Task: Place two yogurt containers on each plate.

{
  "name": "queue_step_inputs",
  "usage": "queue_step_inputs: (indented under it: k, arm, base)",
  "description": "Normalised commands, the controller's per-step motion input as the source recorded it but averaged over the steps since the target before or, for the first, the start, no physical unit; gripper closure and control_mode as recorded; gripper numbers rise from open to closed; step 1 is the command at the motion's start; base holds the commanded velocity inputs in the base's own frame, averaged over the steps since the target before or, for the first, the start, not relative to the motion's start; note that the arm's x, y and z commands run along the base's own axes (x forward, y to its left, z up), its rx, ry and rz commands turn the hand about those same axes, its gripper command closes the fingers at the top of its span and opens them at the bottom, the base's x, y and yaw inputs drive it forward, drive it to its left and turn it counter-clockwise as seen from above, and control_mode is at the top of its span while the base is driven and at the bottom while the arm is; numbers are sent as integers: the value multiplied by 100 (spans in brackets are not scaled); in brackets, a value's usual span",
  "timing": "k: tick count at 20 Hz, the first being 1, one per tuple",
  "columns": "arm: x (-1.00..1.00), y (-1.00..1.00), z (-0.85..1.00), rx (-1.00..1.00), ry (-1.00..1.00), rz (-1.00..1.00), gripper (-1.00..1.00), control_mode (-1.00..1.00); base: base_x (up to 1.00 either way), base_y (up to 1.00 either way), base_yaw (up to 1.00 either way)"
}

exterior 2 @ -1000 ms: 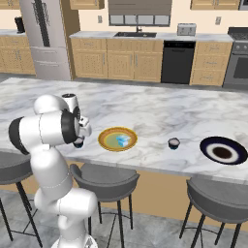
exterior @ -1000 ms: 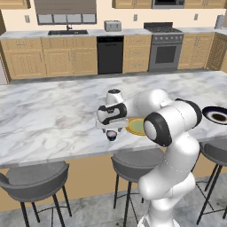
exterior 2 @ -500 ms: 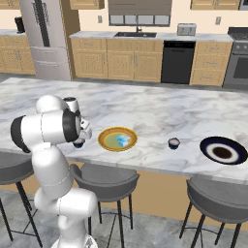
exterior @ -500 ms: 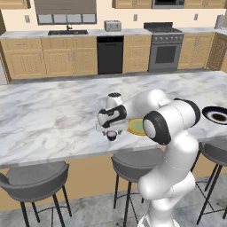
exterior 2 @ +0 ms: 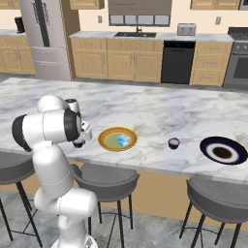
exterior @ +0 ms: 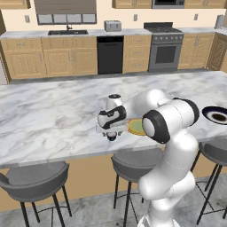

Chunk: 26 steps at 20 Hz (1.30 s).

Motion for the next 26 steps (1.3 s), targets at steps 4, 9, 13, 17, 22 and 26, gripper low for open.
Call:
queue_step_inputs:
  k: [4,9,13,17,22,26]
  arm:
    - [0,0,-10,0,0,0,-100,-100]
    - [0,0,-10,0,0,0,-100,-100]
    - [6,0,-4,0,0,0,-100,-100]
    - [15,0,0,0,0,0,-100,-100]
    - [6,0,-10,0,0,0,-100,-100]
    - [4,0,-15,0,0,0,-100,-100]
  base:
    - [0,0,0]
    - [0,0,0]
    - [0,0,0]
    - [0,0,0]
    - [0,0,0]
    - [0,0,0]
